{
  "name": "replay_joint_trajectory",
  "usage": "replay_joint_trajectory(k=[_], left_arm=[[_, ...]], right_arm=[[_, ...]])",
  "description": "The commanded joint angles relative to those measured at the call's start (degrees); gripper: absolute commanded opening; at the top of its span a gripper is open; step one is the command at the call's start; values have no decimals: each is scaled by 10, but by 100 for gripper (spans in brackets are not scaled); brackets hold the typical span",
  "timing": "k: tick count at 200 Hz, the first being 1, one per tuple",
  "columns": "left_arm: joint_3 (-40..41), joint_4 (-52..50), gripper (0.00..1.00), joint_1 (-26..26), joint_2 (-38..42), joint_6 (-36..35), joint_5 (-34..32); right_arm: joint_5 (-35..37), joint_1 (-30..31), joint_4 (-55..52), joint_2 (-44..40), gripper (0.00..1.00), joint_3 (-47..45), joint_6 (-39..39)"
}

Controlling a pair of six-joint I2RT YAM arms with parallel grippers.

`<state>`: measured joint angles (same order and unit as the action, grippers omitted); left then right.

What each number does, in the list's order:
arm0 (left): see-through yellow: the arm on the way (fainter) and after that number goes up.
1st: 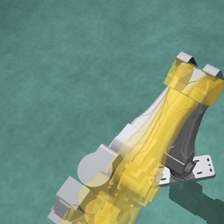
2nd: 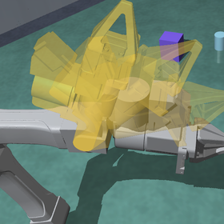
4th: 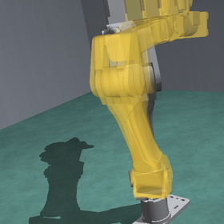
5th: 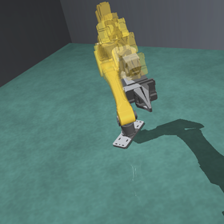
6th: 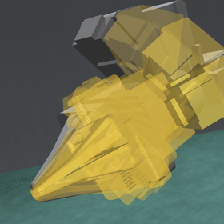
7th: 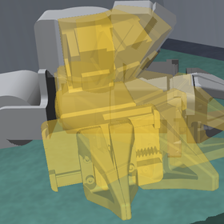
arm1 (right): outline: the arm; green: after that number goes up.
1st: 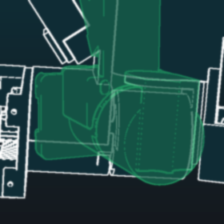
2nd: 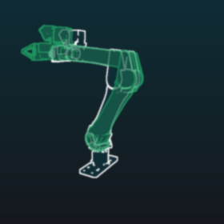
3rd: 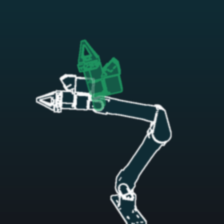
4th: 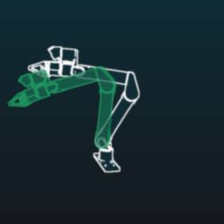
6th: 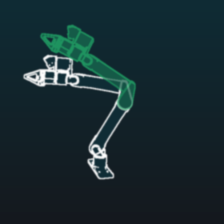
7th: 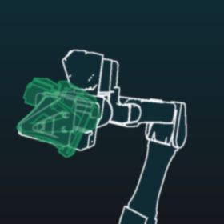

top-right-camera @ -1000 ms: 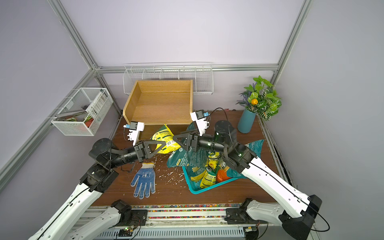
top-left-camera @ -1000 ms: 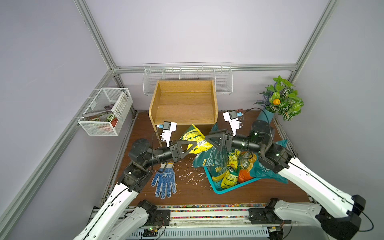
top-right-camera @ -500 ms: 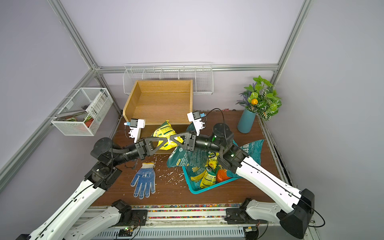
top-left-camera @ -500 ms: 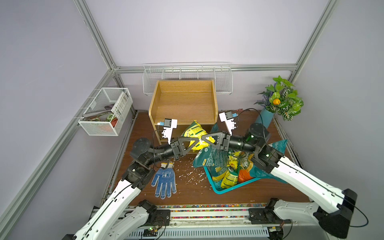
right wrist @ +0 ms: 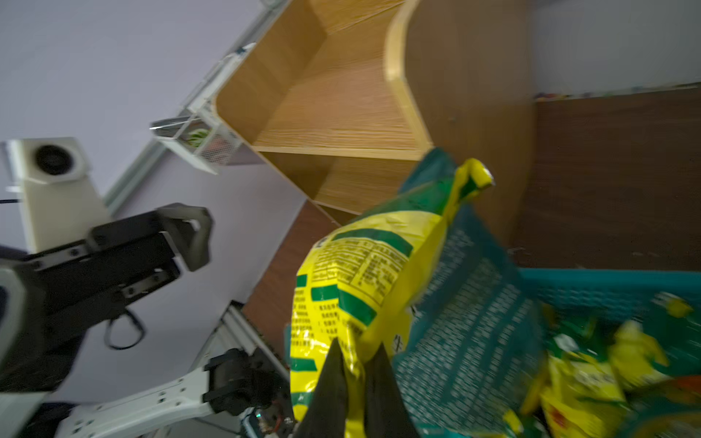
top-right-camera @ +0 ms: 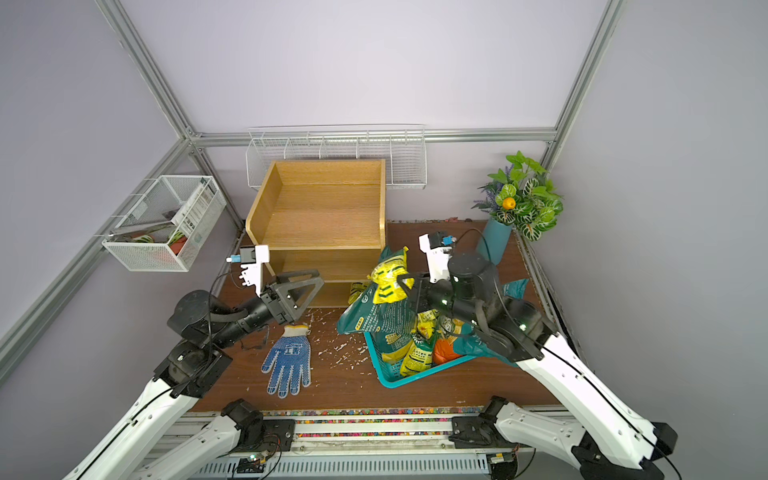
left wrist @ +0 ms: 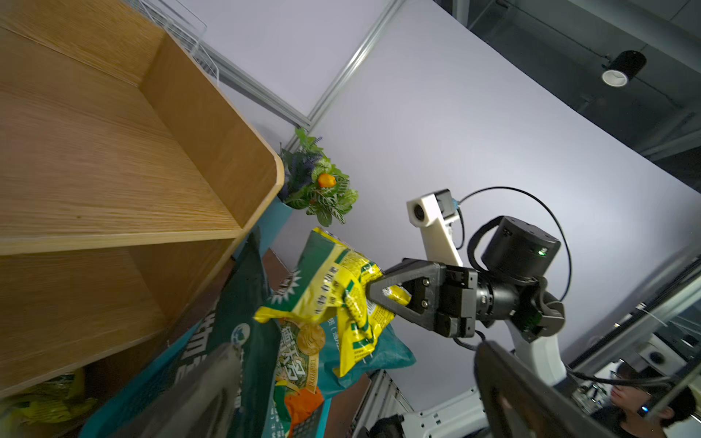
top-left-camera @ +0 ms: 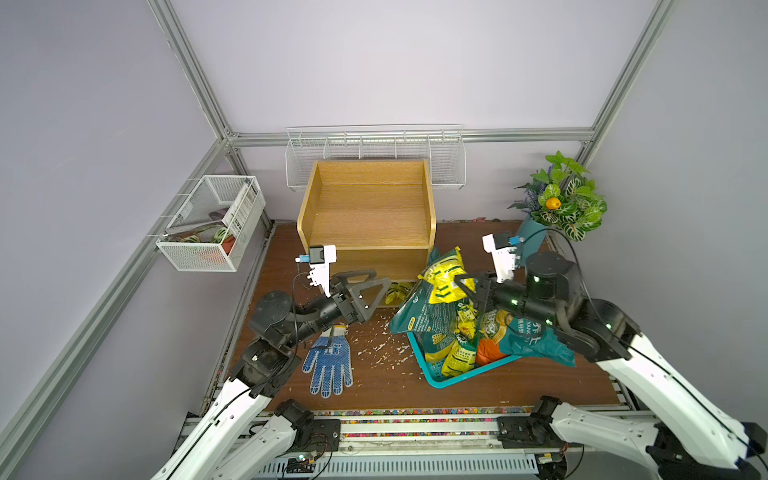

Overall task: Take down the fertilizer bag from the shelf
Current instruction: Place the fertilizer bag in the storage box.

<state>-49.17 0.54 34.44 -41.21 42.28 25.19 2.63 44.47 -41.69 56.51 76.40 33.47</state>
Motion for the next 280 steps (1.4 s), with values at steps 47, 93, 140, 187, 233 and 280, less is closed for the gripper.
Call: replay_joint_trajectory(k=[47, 93, 140, 187, 233, 280], left_arm=[[-6, -34, 100, -2, -43, -24, -41], [-15, -98, 100, -2, -40, -53, -84], [33, -175, 100, -2, 22, -67, -163], [37, -304, 89, -2, 2, -132, -182], [122, -291, 77, -2, -1, -159, -203], [180, -156, 67, -2, -52, -133, -181]], right_arm=[[141, -16, -166, 72, 0, -36, -56], [150, -47, -173, 195, 0, -57, -55], [126, -74, -121, 318, 0, -142, -26], [74, -79, -76, 320, 0, -183, 5], [116, -79, -103, 165, 46, -120, 4], [110, -79, -73, 63, 51, -87, -11]])
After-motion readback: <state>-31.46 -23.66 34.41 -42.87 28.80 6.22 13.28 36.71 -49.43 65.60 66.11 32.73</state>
